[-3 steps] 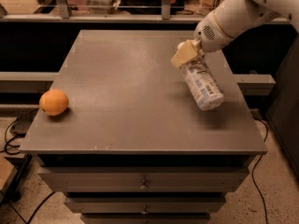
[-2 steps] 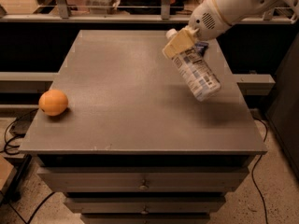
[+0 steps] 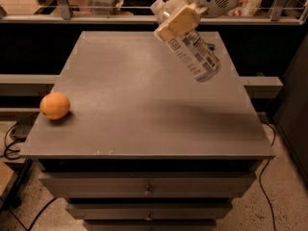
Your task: Place blue plastic bottle upright
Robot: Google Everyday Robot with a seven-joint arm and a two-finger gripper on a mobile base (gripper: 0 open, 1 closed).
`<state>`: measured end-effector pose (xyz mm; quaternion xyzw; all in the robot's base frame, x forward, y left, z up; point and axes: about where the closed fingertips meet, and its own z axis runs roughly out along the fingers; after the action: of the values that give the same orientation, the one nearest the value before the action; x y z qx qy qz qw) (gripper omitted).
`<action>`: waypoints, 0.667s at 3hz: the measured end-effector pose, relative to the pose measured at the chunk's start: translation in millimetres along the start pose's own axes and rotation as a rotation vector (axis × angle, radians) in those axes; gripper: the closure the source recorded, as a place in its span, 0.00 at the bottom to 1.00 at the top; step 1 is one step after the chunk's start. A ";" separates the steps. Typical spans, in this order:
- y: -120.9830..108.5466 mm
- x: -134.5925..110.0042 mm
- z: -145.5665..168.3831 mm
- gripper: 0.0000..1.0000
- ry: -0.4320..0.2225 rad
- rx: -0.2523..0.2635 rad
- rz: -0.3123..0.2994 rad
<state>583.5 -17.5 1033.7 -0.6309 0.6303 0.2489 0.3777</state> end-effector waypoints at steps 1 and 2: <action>-1.3 2.6 2.0 1.00 0.005 0.001 -0.016; 9.6 5.3 -5.4 1.00 -0.025 0.030 0.016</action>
Offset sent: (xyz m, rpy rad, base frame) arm -0.0287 -0.0355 -0.0131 0.0778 0.0041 -0.1145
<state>573.6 -24.2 1031.1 -0.6170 0.6343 0.2503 0.3929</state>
